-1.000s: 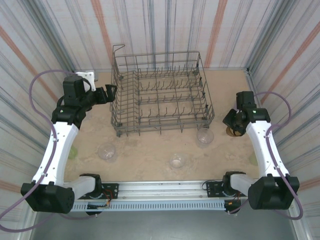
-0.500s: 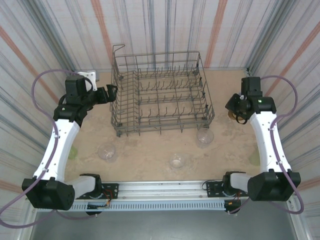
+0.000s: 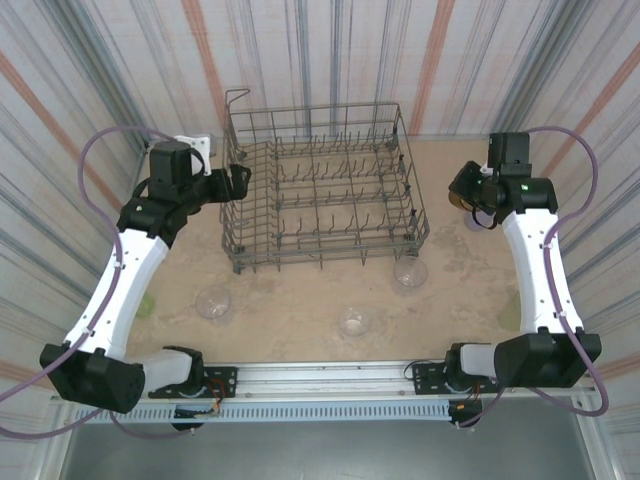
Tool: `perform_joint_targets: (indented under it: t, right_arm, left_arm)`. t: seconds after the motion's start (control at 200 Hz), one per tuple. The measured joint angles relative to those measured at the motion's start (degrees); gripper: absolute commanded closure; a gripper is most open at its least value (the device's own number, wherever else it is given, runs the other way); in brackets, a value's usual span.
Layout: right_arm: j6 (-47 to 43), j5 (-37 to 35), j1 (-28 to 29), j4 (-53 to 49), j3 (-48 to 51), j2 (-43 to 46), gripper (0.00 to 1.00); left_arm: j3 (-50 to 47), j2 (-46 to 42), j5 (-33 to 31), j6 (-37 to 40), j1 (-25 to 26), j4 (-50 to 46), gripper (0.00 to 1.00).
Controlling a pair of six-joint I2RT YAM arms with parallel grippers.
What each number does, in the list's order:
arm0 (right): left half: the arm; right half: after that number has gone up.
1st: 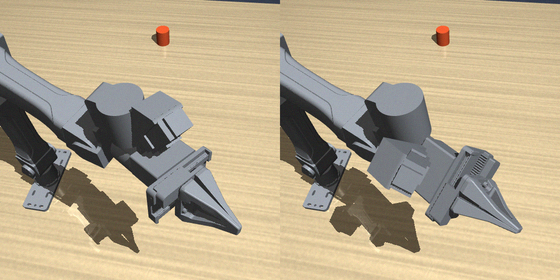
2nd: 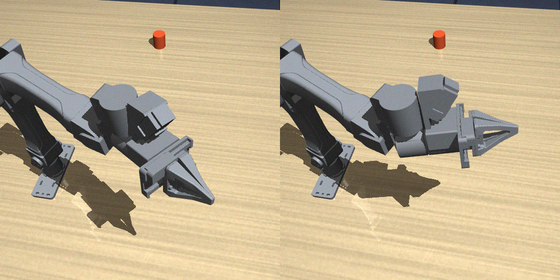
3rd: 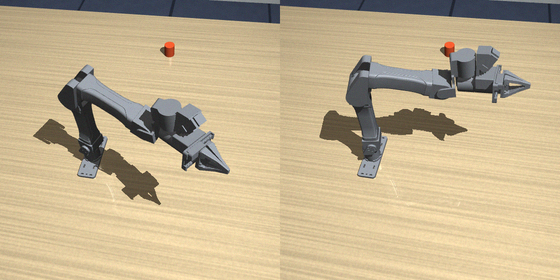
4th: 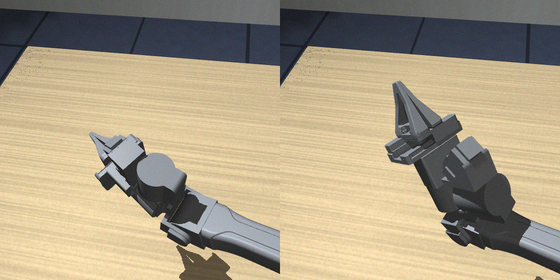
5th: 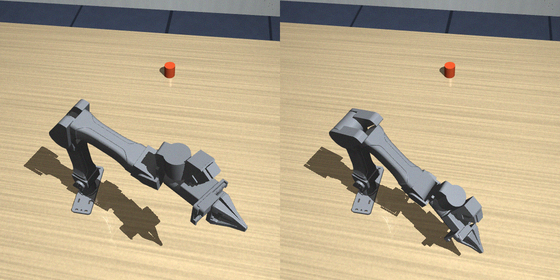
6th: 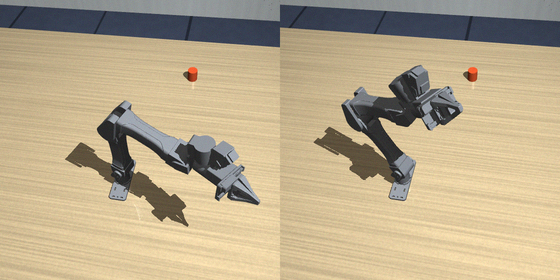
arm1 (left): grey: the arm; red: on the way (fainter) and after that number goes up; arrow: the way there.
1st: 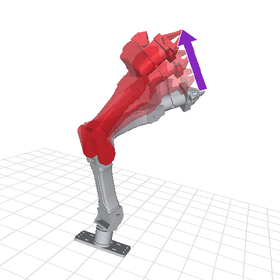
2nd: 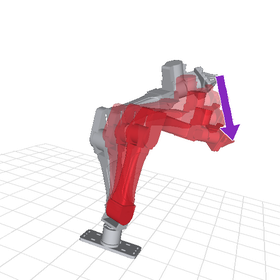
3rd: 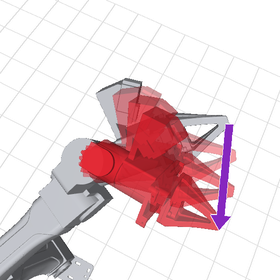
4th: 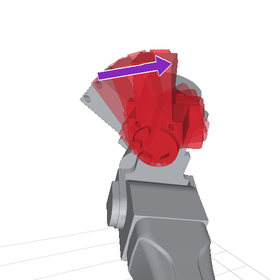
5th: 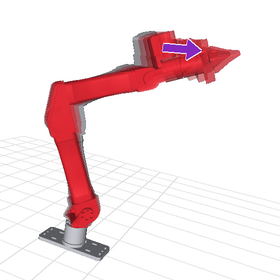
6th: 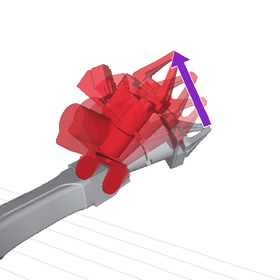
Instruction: Load the cups into the dish rack
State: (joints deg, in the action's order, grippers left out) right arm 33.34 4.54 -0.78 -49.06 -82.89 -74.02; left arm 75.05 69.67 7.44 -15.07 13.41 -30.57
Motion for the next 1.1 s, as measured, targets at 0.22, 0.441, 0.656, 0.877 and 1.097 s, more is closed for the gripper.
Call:
perform_joint_targets:
  t: [0.22, 0.441, 0.656, 0.877, 1.097]
  right_arm:
    - [1.0, 6.0, 1.5, 5.6, 0.0, -1.5, 1.0]
    - [2.1, 10.8, 6.3, 10.3, -1.7, -5.9, 1.0]
    - [3.4, 17.2, 8.3, 15.8, -3.1, -9.3, 1.0]
    - [8.3, 25.7, 10.5, 27.8, -0.4, -11.9, 1.0]
    - [16.8, 32.0, 12.2, 46.0, 8.3, -13.6, 1.0]
  left_arm:
    - [3.6, 1.4, 0.1, -3.9, 1.7, -1.2, 0.01]
    - [9.3, 6.2, -0.5, -6.8, 4.2, -4.0, 0.01]
    - [12.0, 9.4, 0.4, -9.3, 5.4, -5.9, 0.01]
    - [16.3, 12.3, 2.9, -12.8, 5.5, -6.9, 0.01]
    - [16.8, 12.7, 5.0, -17.7, 6.3, -6.4, 0.01]
